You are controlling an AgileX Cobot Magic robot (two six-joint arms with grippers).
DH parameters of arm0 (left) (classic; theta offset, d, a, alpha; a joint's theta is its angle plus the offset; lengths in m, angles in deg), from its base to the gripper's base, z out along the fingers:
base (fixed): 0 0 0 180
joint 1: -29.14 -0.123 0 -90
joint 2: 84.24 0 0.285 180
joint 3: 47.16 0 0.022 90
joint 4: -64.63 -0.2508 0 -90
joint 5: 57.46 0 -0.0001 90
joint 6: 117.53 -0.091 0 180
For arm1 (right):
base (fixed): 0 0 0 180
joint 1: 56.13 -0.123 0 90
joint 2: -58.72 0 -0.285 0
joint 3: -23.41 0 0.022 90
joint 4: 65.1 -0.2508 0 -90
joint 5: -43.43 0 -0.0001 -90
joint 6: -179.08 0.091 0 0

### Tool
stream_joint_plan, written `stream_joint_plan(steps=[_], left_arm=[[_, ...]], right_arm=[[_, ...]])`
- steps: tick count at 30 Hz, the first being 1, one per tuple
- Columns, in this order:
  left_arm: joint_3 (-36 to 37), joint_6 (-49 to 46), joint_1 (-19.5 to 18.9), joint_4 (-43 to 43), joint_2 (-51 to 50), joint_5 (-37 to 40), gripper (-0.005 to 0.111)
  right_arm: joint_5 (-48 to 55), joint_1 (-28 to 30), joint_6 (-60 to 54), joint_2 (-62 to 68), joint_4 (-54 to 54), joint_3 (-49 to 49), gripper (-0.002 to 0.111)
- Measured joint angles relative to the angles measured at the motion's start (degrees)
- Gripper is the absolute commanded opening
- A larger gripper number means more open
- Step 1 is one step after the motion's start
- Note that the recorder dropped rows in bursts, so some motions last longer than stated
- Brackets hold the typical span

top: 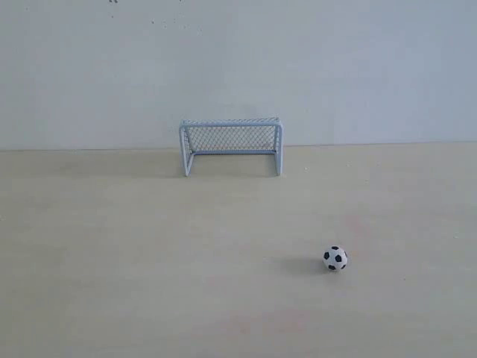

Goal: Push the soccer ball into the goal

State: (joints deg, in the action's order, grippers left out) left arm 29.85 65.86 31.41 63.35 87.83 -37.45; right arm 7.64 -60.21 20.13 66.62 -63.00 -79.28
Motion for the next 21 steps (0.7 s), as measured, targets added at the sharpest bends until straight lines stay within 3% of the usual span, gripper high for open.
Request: stream_joint_plan(steps=[4,9,16,21], left_arm=[[0.0,0.0,0.0,0.0,0.0,0.0,0.004],[0.0,0.0,0.0,0.0,0.0,0.0,0.004],[0.0,0.0,0.0,0.0,0.0,0.0,0.004],[0.0,0.0,0.0,0.0,0.0,0.0,0.004]], right_arm=[[-2.2,0.0,3.1,0.0,0.0,-2.9,0.000],[13.6,0.0,1.6,5.1,0.7,-17.2,0.000],[45.3,0.0,-4.9,26.3,5.3,-37.8,0.000],[48.1,0.0,-14.2,43.4,5.5,-42.4,0.000]])
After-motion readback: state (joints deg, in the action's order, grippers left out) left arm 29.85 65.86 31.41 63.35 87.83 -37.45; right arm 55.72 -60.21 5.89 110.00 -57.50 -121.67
